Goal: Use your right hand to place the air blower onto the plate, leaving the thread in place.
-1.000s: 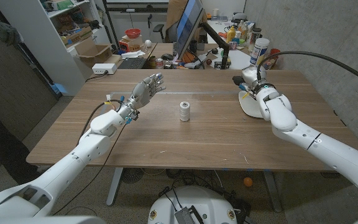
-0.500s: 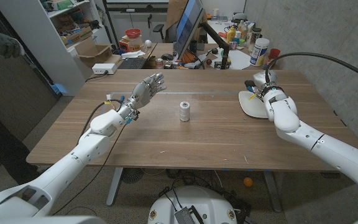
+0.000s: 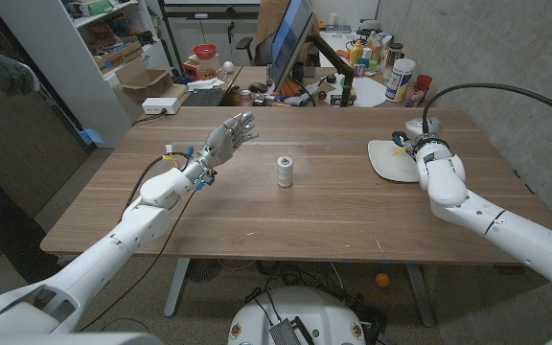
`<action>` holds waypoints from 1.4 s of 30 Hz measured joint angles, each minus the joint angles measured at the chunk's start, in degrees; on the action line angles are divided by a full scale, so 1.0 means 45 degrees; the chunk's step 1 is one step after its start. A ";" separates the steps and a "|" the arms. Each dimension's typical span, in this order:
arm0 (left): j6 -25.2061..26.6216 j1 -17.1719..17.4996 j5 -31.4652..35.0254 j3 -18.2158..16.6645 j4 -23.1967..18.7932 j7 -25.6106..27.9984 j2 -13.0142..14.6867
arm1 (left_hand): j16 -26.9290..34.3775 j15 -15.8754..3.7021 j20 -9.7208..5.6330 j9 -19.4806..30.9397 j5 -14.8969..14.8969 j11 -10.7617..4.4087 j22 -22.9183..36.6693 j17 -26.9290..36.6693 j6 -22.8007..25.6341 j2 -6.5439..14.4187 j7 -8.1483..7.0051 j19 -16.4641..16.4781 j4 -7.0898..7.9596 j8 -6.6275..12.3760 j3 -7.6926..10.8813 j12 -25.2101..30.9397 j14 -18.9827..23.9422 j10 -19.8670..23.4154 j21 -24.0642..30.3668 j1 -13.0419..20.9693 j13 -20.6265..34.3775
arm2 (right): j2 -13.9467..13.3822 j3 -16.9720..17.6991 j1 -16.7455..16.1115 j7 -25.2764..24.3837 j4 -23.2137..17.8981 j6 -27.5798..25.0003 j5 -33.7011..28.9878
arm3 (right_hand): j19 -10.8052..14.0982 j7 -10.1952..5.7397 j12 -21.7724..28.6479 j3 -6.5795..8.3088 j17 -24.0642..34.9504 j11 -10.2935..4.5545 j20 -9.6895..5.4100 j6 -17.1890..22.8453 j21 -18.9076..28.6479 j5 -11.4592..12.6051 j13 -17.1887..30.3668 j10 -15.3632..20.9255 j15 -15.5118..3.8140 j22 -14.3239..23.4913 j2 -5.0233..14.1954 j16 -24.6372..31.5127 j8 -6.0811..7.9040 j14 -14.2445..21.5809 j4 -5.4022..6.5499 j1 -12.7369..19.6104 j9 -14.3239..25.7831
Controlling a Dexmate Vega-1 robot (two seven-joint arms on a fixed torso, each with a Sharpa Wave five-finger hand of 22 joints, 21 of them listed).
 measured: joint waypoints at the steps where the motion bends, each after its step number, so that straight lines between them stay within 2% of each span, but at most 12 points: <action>1: 0.0004 0.0004 0.0001 0.0000 -0.0011 0.0005 0.0004 | 0.0000 0.0000 0.0000 0.0000 0.0000 0.0000 0.0000 0.0000 0.0000 0.0000 0.0000 0.0000 0.0000 0.0000 0.0000 0.0000 0.0000 0.0000 -0.0021 0.0000 0.0000 | 0.0004 0.0029 -0.0002 -0.0008 0.0012 -0.0073 0.0173 | 0.0000 0.0000 0.0000 0.0000 0.0000 0.0016 0.0000 0.0000 0.0023 -0.0001 -0.0010 0.0019 0.0000 -0.0010 0.0001 0.0000 0.0000 0.0000 0.0000 0.0000 -0.0010; 15: 0.0062 0.0060 0.0003 0.0000 -0.0091 0.0058 0.0039 | 0.0000 0.0000 0.0000 0.0001 0.0000 0.0000 0.0000 0.0000 0.0000 0.0000 0.0000 0.0000 0.0000 0.0000 0.0001 0.0000 0.0000 0.0000 -0.0048 0.0000 0.0000 | 0.0146 0.0140 0.0029 -0.0527 0.0145 -0.0633 0.2104 | 0.0001 0.0000 0.0000 0.0043 -0.0018 0.0020 0.0000 0.0000 0.0147 -0.0046 0.0005 0.0015 0.0073 -0.0119 0.0102 0.0000 0.0010 0.0072 0.0044 0.0133 -0.0070; 26: 0.0065 0.0063 0.0011 -0.0001 -0.0082 0.0061 0.0046 | 0.0000 0.0000 0.0000 0.0001 0.0000 0.0000 0.0000 0.0000 0.0000 0.0000 -0.0001 0.0000 0.0000 0.0000 0.0002 0.0000 0.0000 0.0000 -0.0098 0.0000 0.0000 | -0.0025 -0.0381 0.0316 -0.0818 0.0177 -0.0680 0.3113 | -0.0044 0.0000 0.0000 -0.0010 -0.0034 0.0067 -0.0046 0.0000 0.0294 -0.0056 0.0018 0.0060 0.0003 -0.0247 0.0021 -0.0088 0.0040 0.0140 0.0092 0.0214 -0.0061; 34: 0.0065 0.0111 0.0013 -0.0029 -0.0080 0.0070 0.0090 | 0.0000 0.0000 0.0000 0.0002 0.0000 0.0000 0.0000 -0.0001 0.0000 0.0000 0.0000 0.0000 -0.0001 0.0000 0.0002 0.0000 0.0000 0.0000 -0.0098 0.0000 0.0000 | -0.0157 -0.0739 0.0607 -0.0796 0.0193 -0.0267 0.3784 | -0.0044 0.0000 0.0000 0.0021 -0.0054 0.0067 -0.0047 0.0000 0.0363 -0.0094 0.0053 0.0059 0.0003 -0.0343 0.0035 -0.0148 0.0039 0.0139 0.0124 0.0332 -0.0030; 42: 0.0043 0.0119 0.0005 -0.0034 -0.0080 0.0064 0.0095 | 0.0000 0.0000 0.0000 0.0002 0.0000 0.0000 0.0000 -0.0001 0.0000 0.0000 -0.0001 0.0000 -0.0001 0.0000 0.0002 0.0000 0.0000 0.0000 -0.0097 0.0000 0.0000 | -0.0207 -0.1123 0.0878 -0.0757 0.0226 -0.0162 0.3898 | -0.0138 0.0000 -0.0100 0.0021 -0.0054 0.0067 0.0047 0.0000 0.0393 -0.0097 0.0099 0.0059 0.0003 -0.0417 0.0064 -0.0235 0.0035 0.0138 0.0124 0.0361 -0.0039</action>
